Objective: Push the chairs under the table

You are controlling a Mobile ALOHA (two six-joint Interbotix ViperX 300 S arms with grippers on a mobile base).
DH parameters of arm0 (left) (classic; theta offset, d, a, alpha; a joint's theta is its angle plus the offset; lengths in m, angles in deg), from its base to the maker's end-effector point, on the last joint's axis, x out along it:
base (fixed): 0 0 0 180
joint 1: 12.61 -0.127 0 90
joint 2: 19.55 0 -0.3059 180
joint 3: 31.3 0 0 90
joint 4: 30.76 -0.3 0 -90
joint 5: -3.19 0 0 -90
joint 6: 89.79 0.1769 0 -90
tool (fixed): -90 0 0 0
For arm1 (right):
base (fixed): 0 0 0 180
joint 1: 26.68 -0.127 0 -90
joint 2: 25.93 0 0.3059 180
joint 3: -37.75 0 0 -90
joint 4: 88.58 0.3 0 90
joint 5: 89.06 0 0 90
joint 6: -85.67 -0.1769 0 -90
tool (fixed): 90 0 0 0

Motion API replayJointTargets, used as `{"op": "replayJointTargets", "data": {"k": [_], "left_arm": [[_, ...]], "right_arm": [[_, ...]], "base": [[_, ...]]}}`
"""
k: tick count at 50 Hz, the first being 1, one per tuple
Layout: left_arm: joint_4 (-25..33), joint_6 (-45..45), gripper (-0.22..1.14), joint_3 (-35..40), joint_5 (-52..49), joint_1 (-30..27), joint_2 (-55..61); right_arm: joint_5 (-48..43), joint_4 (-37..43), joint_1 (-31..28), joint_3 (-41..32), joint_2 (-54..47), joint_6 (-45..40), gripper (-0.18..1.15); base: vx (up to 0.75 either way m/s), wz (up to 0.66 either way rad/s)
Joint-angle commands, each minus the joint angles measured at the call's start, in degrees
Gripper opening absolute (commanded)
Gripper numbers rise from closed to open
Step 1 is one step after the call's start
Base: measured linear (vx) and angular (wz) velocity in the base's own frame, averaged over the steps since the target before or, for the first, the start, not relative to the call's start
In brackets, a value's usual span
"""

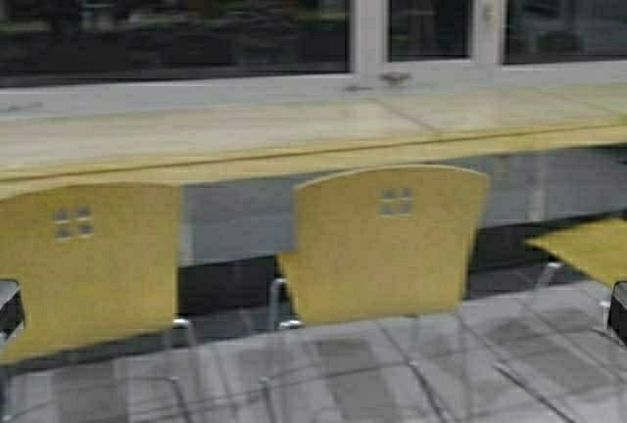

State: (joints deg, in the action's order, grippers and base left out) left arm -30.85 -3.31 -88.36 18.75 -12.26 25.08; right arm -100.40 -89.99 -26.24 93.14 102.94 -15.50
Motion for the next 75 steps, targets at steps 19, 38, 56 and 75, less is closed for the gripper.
{"op": "replayJointTargets", "data": {"k": [19, 38, 56, 75], "left_arm": [[0.3, -2.8, 0.03, 0.9, 1.1, -0.1, 3.0], [2.5, -25.6, 0.03, 2.2, -0.1, 1.2, 16.7], [3.7, -43.0, 0.04, 7.6, 1.8, 9.6, 37.2], [7.7, -48.6, 0.04, 8.9, 9.2, 14.7, 55.9]], "right_arm": [[0.4, -0.2, -1.9, -1.3, -3.1, -0.2, 0.05], [3.9, 0.9, -9.9, -7.7, -14.7, -2.5, 0.06], [4.0, 3.2, -11.7, -14.6, -32.3, -17.0, 0.19], [0.4, 3.3, -15.5, -16.2, -47.6, -26.5, 0.29]], "base": [[0.16, 0.44], [0.16, 0.35], [0.20, 0.18], [0.24, 0.08]]}}
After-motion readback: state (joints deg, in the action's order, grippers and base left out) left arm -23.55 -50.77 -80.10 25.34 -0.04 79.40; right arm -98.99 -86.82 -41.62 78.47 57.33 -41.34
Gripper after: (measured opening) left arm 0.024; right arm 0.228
